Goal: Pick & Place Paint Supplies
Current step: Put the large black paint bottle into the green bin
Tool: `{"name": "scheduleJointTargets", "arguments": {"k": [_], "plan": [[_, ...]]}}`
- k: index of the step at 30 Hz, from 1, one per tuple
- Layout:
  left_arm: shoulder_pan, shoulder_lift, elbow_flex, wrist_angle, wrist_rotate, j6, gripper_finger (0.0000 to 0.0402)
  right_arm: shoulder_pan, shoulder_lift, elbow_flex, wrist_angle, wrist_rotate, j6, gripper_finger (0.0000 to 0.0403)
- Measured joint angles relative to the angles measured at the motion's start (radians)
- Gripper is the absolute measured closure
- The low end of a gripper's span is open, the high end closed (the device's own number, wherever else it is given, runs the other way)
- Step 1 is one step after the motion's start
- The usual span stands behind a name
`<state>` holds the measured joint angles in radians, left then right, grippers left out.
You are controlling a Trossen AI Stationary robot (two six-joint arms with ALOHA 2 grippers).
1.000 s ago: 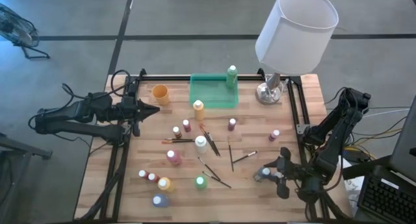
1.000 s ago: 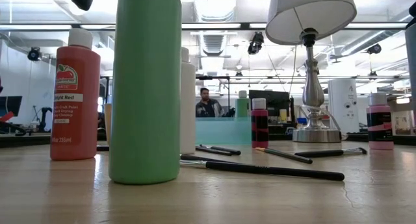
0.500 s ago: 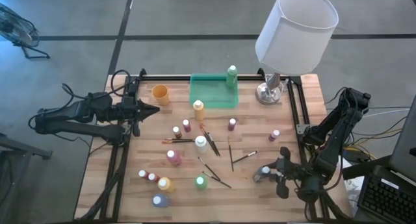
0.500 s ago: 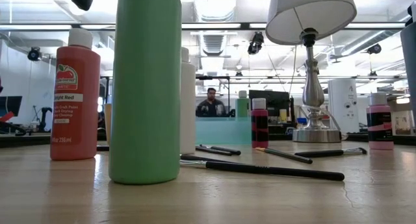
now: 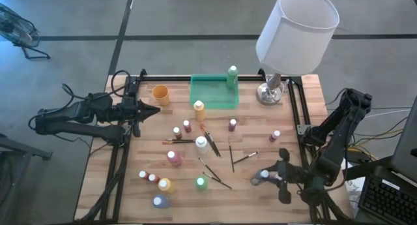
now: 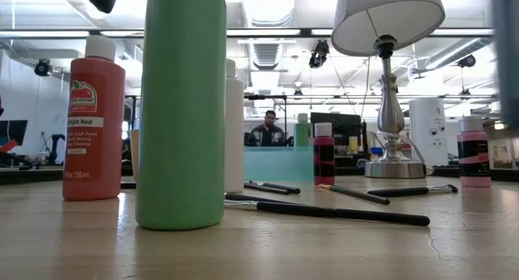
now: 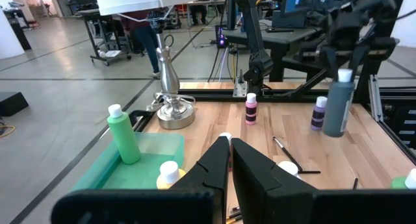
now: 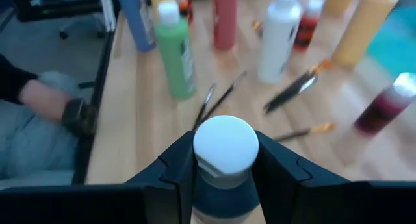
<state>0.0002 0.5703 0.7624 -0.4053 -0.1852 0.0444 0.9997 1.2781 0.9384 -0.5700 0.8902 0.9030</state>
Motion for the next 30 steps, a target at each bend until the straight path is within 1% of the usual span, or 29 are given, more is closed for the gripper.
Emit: {"name": "scheduleJointTargets", "arguments": {"k": [3,6,12,14,17,20,22,25,28,30], "plan": [[0.000,0.000,0.000,0.000,0.000,0.000,0.0378,-0.052,-0.001,0.041,-0.001,0.030,-0.103,0.0290],[0.000,0.000,0.000,0.000,0.000,0.000,0.0378,-0.123,-0.002,0.066,0.000,0.033,-0.179,0.0290],[0.000,0.000,0.000,0.000,0.000,0.000,0.0378,-0.284,-0.002,0.071,0.044,0.032,-0.309,0.0290],[0.000,0.000,0.000,0.000,0.000,0.000,0.0378,-0.335,-0.005,0.071,0.097,0.026,-0.376,0.0290],[0.000,0.000,0.000,0.000,0.000,0.000,0.0378,-0.403,-0.009,0.070,0.231,0.013,-0.519,0.0290],[0.000,0.000,0.000,0.000,0.000,0.000,0.0378,-0.466,-0.011,0.070,0.362,-0.027,-0.659,0.0290],[0.000,0.000,0.000,0.000,0.000,0.000,0.0378,-0.508,-0.012,0.070,0.413,-0.031,-0.719,0.0290],[0.000,0.000,0.000,0.000,0.000,0.000,0.0378,-0.586,-0.013,0.063,0.448,-0.027,-0.772,0.0290],[0.000,0.000,0.000,0.000,0.000,0.000,0.0378,-0.673,-0.013,0.044,0.496,-0.028,-0.786,0.0290],[0.000,0.000,0.000,0.000,0.000,0.000,0.0378,-0.731,-0.013,0.026,0.542,-0.053,-0.793,0.0290]]}}
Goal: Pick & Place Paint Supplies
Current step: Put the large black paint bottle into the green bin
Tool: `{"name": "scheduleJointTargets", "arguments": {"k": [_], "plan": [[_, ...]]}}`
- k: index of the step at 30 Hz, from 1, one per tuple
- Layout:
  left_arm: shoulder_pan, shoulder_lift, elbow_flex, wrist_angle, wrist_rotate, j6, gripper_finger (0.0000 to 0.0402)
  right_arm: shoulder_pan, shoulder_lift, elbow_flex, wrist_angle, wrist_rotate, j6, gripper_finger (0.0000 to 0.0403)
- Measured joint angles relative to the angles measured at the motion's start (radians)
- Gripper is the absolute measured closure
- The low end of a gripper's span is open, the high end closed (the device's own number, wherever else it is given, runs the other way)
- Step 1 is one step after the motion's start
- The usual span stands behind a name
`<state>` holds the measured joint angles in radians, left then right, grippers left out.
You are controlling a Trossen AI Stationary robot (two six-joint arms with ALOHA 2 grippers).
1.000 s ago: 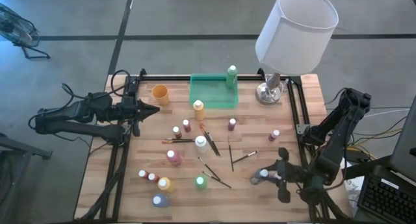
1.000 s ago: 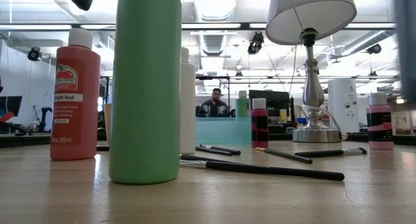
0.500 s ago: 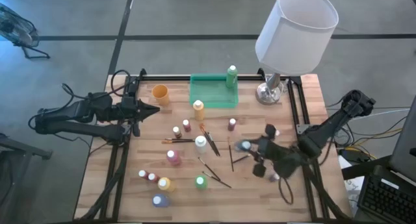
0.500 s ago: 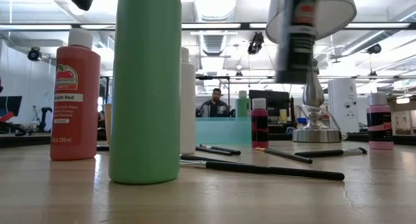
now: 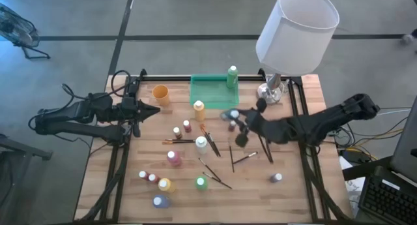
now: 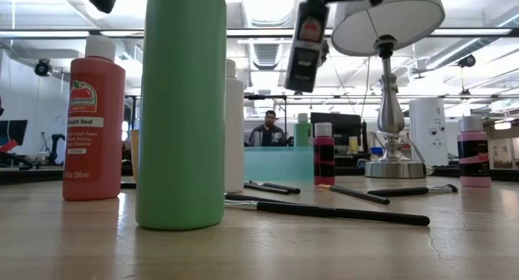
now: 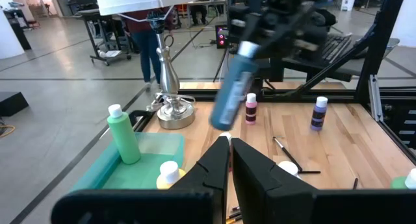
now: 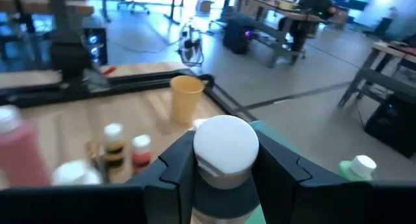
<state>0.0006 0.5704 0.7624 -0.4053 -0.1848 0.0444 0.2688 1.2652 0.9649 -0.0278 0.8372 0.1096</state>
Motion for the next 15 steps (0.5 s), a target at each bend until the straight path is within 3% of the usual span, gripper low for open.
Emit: {"name": "scheduleJointTargets", "arguments": {"k": [5,15], "plan": [[0.000,0.000,0.000,0.000,0.000,0.000,0.0378,-0.132,0.000,-0.064,0.160,-0.109,-0.055,0.0290],[0.000,0.000,0.000,0.000,0.000,0.000,0.0378,-0.335,0.000,-0.223,0.389,-0.215,-0.009,0.0290]]}}
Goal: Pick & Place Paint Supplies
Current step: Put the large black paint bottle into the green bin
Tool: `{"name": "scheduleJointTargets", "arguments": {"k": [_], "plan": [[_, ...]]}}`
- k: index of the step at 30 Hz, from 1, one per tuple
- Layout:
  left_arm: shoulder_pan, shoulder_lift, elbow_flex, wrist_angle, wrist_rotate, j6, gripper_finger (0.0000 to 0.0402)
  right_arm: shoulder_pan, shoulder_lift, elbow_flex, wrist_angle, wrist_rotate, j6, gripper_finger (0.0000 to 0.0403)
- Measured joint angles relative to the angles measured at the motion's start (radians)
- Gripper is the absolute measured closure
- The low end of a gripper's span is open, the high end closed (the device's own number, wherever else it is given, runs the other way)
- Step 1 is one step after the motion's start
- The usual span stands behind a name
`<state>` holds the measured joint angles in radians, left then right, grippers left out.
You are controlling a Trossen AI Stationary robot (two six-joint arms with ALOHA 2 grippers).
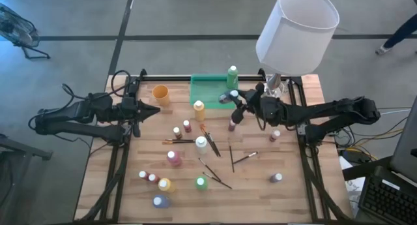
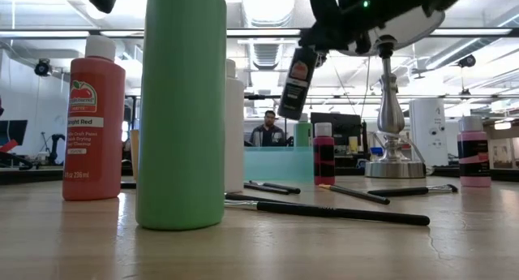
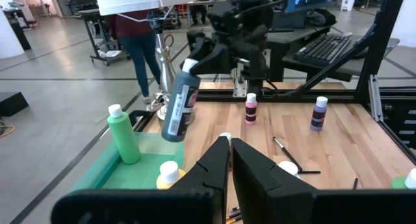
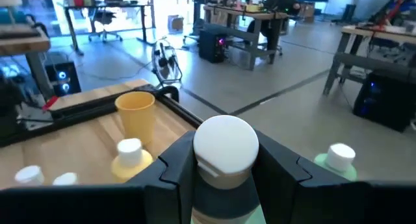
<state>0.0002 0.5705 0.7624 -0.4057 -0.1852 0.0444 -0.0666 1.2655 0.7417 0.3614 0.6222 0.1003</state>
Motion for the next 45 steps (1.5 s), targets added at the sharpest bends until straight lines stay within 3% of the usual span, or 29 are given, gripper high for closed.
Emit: {"name": "scheduleJointTargets", "arguments": {"k": [4,10,23,34,45], "plan": [[0.000,0.000,0.000,0.000,0.000,0.000,0.0378,-0.027,0.041,-0.032,0.111,-0.003,-0.027,0.0290],[0.000,0.000,0.000,0.000,0.000,0.000,0.0378,-0.075,0.207,0.010,0.223,-0.005,-0.094,0.0290],[0.000,0.000,0.000,0.000,0.000,0.000,0.0378,-0.188,0.430,0.180,0.222,-0.004,-0.046,0.0290],[0.000,0.000,0.000,0.000,0.000,0.000,0.0378,-0.302,0.454,0.249,0.076,-0.087,0.045,0.0290],[0.000,0.000,0.000,0.000,0.000,0.000,0.0378,-0.378,0.453,0.254,0.054,-0.163,0.069,0.0290]]}}
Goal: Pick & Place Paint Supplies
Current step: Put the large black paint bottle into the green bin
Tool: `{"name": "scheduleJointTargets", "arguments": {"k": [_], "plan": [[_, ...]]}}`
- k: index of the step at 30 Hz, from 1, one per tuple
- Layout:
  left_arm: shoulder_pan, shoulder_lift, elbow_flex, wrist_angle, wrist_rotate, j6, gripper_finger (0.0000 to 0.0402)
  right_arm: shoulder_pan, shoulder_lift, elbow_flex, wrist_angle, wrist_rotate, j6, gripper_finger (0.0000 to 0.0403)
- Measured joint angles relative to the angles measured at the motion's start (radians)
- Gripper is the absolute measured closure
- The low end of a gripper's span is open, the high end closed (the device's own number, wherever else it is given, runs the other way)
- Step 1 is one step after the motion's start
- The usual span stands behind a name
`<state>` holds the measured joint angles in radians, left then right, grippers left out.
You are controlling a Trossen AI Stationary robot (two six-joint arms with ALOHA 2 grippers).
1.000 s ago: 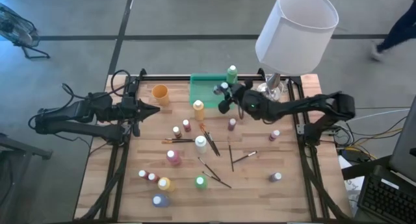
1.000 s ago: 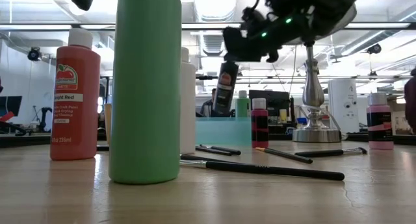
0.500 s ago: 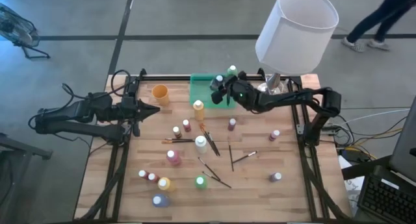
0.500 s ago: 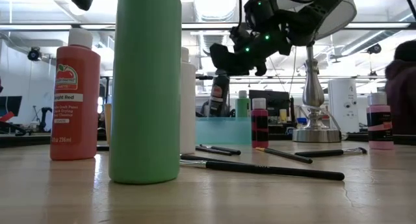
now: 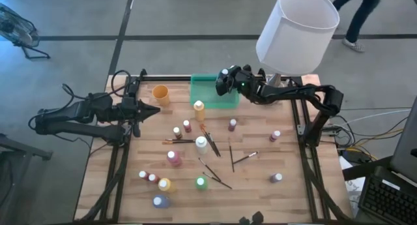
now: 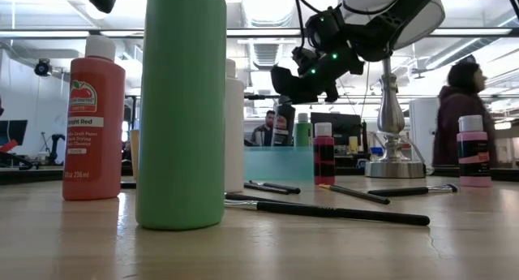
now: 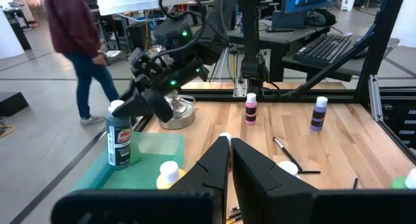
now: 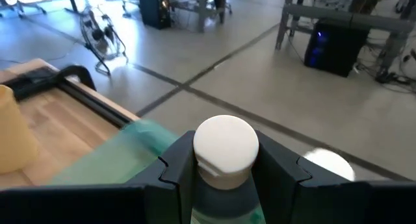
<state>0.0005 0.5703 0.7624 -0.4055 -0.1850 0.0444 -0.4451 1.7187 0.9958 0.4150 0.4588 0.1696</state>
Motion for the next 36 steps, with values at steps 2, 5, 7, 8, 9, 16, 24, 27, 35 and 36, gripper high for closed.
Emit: {"name": "scheduleJointTargets", "arguments": {"k": [2,5,7,8,9,16,24,27,35,36], "plan": [[0.000,0.000,0.000,0.000,0.000,0.000,0.0378,-0.005,0.000,-0.001,-0.023,0.001,0.001,0.0290],[0.000,0.000,0.000,0.000,0.000,0.000,0.0378,-0.009,0.000,-0.001,-0.023,-0.008,0.001,0.0290],[0.000,0.000,0.000,0.000,0.000,0.000,0.0378,-0.012,0.000,-0.001,-0.021,-0.021,0.004,0.0290],[0.000,0.000,0.000,0.000,0.000,0.000,0.0378,-0.013,0.000,-0.001,-0.023,-0.026,0.007,0.0290],[0.000,0.000,0.000,0.000,0.000,0.000,0.0378,-0.014,0.000,-0.001,-0.024,-0.026,0.007,0.0290],[0.000,0.000,0.000,0.000,0.000,0.000,0.0378,-0.023,0.051,0.028,-0.020,-0.028,0.000,0.0290],[0.000,0.000,0.000,0.000,0.000,0.000,0.0378,-0.022,0.130,0.188,-0.232,-0.014,-0.020,0.0290],[0.000,0.000,0.000,0.000,0.000,0.000,0.0378,-0.029,0.146,0.227,-0.268,-0.008,-0.031,0.0290],[0.000,0.000,0.000,0.000,0.000,0.000,0.0378,-0.079,0.145,0.230,-0.286,-0.097,0.016,0.0290],[0.000,0.000,0.000,0.000,0.000,0.000,0.0378,-0.085,0.144,0.229,-0.284,-0.113,0.023,0.0290]]}}
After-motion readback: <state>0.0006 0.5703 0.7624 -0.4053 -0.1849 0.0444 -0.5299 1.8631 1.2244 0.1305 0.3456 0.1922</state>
